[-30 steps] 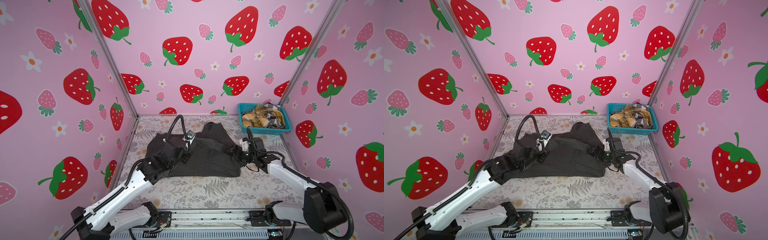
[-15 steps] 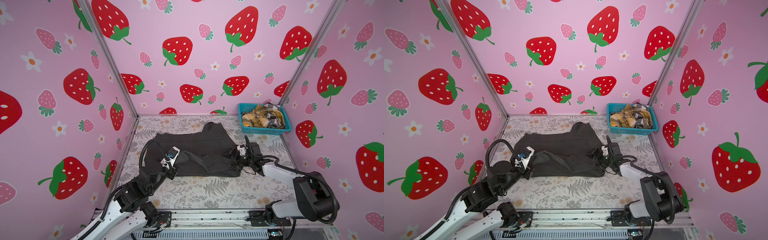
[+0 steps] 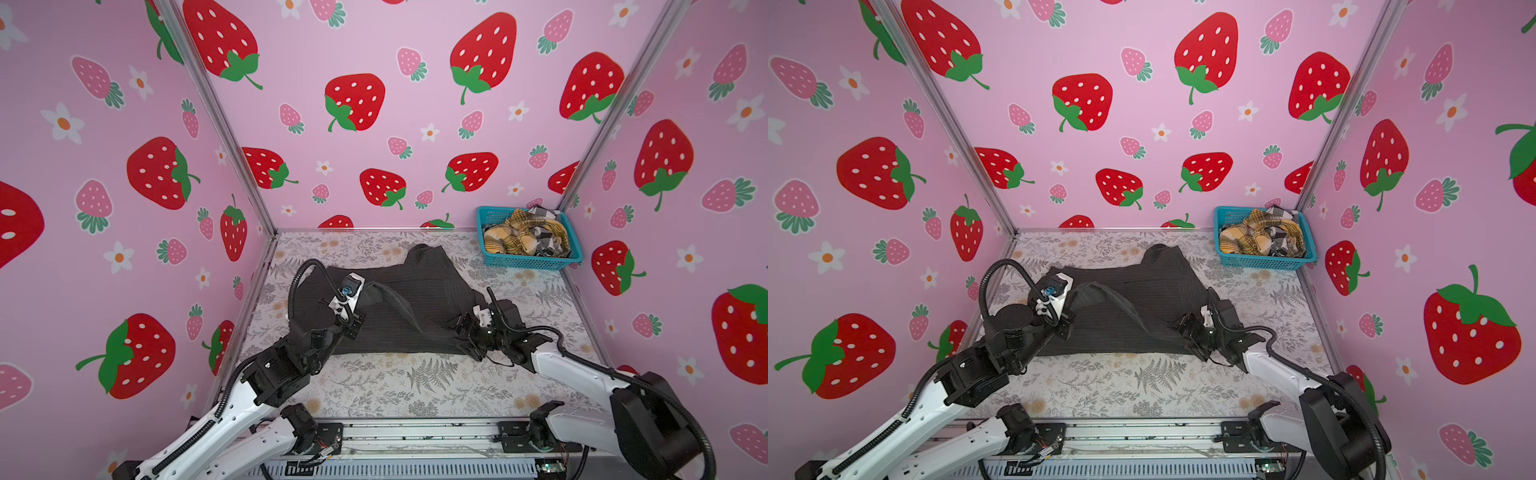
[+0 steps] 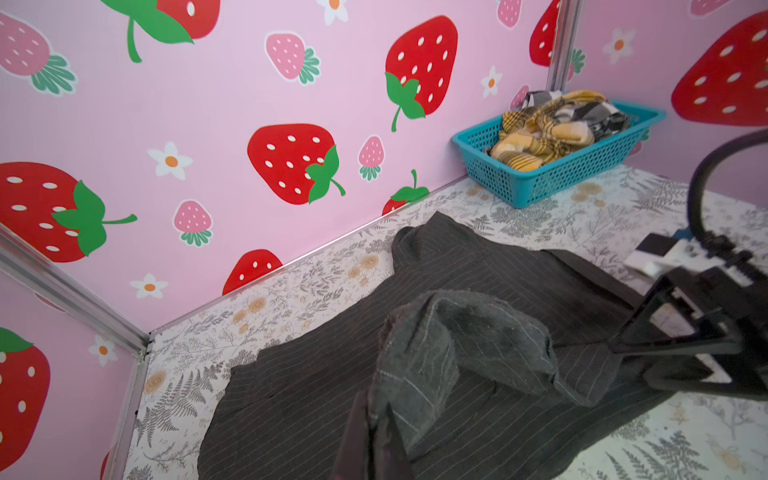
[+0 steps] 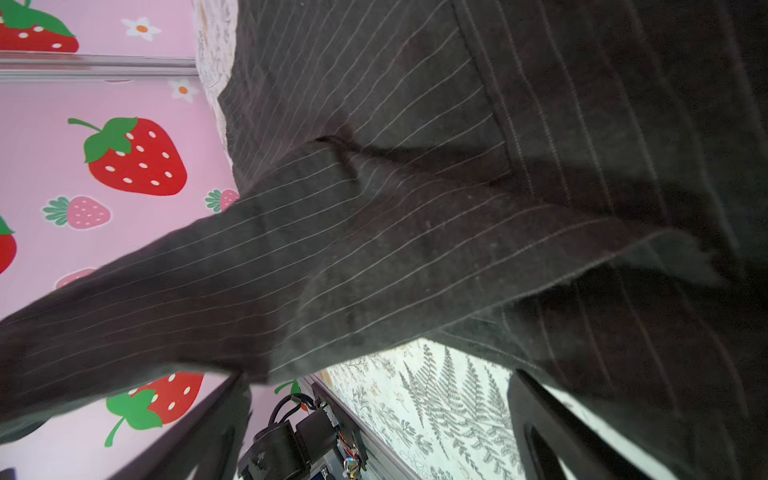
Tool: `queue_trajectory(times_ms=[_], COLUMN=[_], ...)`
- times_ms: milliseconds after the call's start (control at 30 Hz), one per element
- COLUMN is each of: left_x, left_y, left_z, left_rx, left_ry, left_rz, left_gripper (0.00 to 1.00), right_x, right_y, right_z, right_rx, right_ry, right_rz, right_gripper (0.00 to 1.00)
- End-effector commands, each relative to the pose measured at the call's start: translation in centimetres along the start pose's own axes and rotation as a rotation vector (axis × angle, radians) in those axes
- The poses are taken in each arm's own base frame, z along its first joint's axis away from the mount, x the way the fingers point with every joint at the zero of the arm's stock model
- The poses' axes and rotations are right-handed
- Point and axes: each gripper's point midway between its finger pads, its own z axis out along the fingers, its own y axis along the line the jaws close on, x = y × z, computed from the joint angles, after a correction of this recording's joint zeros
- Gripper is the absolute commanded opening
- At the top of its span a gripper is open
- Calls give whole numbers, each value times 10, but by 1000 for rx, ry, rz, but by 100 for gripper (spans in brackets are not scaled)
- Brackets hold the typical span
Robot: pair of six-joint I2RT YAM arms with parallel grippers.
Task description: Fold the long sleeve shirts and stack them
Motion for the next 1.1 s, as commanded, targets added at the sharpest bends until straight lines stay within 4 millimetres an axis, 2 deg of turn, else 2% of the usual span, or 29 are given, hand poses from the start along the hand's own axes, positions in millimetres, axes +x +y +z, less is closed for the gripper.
queue_trajectory(times_ms=[0,100,200,367,533,600,800,967,1067], left_x=[-29,-27,-25,-15,0,5,13,46,73], left_y=[11,10,6,16,26,28,45,64,84], left_z=[-6,-5,-7,-11,-6,-6,-1,17,33], left_rx=[-35,-28,-1,-20,-44,-51,-137,-237,-327], left_ry=[-91,-89,-102,-123,-89,-87,-98,-17,44], left_rz=[0,18,24,-1,-43,-53,-75,-68,-101], left_gripper=[0,0,0,0,0,0,0,0,0], right_x=[-12,-23,-30,-43,-55,-60,-73,-77,-76], right_y=[18,21,19,8,8,11,10,0,-3], right_z=[8,14,20,21,20,20,22,26,30], right_rx=[-54,-62,-59,-60,-64,-59,-37,-19,-30], right_ry=[-26,-49,-62,-102,-128,-136,-160,-174,-164], right_rz=[16,26,45,85,82,66,55,54,58], right_gripper=[99,97,91,74,59,51,16,1,0])
